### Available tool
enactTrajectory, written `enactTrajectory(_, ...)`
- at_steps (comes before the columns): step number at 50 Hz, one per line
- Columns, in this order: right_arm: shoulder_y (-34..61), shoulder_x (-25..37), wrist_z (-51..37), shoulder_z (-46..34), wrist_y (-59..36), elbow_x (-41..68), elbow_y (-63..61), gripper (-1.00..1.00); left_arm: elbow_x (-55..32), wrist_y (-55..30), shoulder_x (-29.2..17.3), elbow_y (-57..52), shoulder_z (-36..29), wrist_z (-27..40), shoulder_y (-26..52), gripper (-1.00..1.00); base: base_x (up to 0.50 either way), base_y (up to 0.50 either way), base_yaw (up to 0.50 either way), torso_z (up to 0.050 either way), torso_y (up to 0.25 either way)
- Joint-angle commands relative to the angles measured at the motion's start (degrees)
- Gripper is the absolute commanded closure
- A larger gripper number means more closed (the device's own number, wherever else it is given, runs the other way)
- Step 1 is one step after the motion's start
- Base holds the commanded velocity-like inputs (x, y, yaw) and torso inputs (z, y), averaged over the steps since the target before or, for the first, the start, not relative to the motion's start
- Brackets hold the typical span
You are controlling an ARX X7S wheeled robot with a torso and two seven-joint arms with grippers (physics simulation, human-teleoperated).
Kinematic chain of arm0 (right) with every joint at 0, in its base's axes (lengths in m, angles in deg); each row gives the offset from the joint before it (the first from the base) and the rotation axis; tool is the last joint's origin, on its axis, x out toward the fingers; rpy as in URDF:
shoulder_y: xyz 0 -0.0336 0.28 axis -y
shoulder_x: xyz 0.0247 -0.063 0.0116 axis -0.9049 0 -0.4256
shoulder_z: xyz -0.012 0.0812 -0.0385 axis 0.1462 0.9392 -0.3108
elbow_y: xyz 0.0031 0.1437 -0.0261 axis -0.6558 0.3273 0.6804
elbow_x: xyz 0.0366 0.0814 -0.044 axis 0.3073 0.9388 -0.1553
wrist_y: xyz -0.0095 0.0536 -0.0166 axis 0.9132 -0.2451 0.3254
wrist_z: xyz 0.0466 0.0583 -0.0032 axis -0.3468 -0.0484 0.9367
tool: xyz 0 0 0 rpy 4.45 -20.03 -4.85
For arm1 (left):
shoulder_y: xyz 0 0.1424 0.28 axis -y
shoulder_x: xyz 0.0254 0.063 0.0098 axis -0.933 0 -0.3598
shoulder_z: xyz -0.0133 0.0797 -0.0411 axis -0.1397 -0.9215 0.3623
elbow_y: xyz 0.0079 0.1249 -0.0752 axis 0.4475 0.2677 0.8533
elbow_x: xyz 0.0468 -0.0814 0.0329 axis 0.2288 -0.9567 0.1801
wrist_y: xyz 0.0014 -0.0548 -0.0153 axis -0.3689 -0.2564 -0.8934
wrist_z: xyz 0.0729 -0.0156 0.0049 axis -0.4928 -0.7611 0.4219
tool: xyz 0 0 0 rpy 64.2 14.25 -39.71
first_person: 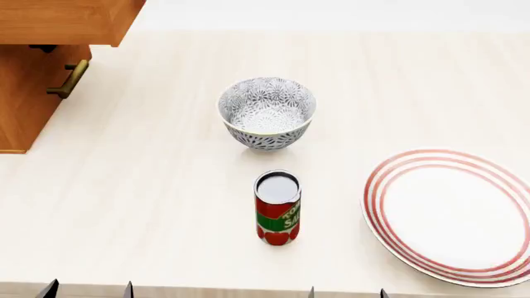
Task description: Put the bowl on the plate.
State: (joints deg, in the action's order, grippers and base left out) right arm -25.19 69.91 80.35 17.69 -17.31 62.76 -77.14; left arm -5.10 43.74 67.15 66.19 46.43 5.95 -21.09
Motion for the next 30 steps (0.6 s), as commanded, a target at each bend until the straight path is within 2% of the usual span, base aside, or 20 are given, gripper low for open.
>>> enactTrajectory(1, 0.3, 0.93, -1.4, -0.8, -0.62, 0.86, -0.22, -1.0, -0.61, 0.06, -1.01, -0.15, -1.34, 0.78, 0.04, -1.0, 0.0, 0.0, 0.0, 0.0, 0.0)
enactTrajectory(6, 0.73, 1.97, -1.01, -1.48, -2.18, 4.26, -1.68, -1.0, -1.53, 0.24, -2.12, -0.54, -2.53, 1.58, -0.15, -1.0, 0.0, 0.0, 0.0, 0.0, 0.0)
enactTrajectory(19, 2.89, 5.19, -3.47, -3.07, -8.27, 2.39, -6.9, -1.0, -2.93, 0.87, -3.81, -0.71, -3.59, 3.21, 0.08, -1.0, 0.0, 0.0, 0.0, 0.0, 0.0)
enactTrajectory(30, 3.91, 7.13, -4.54, -2.04, -8.47, 2.99, -6.73, -1.0, -4.0, -0.57, -4.96, -2.47, -2.8, 5.28, 1.59, -1.0, 0.0, 0.0, 0.0, 0.0, 0.0)
